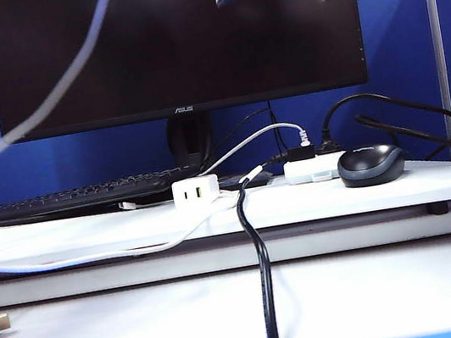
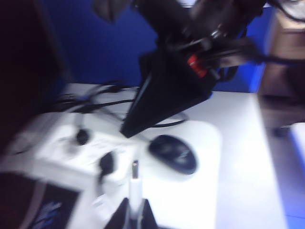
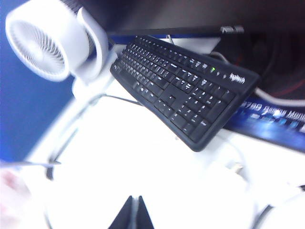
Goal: Pick up the Type-C charging cable and the charging base, insert one end of the Type-C charger into the corresponding slot on the base, and finally place the plugged-in charger back on the table.
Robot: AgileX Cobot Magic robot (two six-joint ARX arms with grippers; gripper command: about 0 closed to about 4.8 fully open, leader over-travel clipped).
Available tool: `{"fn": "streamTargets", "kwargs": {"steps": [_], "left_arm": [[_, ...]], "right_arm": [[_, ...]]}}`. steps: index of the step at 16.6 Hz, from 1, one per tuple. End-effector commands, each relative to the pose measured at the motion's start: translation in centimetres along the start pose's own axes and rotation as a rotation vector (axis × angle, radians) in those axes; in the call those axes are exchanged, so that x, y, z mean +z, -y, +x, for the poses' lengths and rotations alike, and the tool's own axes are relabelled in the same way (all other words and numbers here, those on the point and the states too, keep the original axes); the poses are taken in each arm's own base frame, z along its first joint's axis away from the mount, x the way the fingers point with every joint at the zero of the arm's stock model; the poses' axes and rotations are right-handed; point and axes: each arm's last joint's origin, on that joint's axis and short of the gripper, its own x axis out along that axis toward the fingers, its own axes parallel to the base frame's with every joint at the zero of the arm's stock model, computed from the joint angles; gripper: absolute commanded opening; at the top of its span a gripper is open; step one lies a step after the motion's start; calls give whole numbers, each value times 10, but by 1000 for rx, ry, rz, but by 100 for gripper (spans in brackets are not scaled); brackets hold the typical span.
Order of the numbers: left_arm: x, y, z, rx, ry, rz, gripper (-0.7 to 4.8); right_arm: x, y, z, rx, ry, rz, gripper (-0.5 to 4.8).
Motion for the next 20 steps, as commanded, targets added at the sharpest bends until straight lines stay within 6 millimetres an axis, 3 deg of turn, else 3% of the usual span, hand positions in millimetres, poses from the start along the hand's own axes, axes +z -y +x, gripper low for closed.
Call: {"fn": "streamTargets", "kwargs": {"steps": [1, 5, 8, 10, 14, 15, 16, 17, 18, 20], "left_arm": [[15, 11, -22, 72, 0, 23, -7], [27, 24, -39, 166, -35, 41, -7], [33, 30, -44, 174, -24, 23, -6], [36, 33, -46, 176, -20, 18, -6], [37, 36, -47, 177, -18, 19, -6], [37, 36, -47, 174, -22, 11, -7], [36, 37, -47, 172, -24, 6, -6], [36, 37, -47, 168, -27, -1, -7], [35, 38, -47, 165, -31, -9, -6], [35, 38, -47, 160, -32, -15, -7]], "right_arm": [[0, 6, 19, -11, -27, 163, -3], [-10, -5, 53, 7, -97, 156, -3], [-20, -19, 77, -82, -150, 150, -3], [-30, -26, 96, -251, -199, 144, -3], [-48, -13, 122, -358, -294, 153, -3], [-52, -8, 129, -368, -312, 149, 45], [-53, -6, 131, -363, -312, 130, 181], [-51, -7, 133, -341, -298, 91, 427], [-49, -8, 134, -341, -261, 86, 479], [-47, -7, 135, -387, -225, 78, 468]]}}
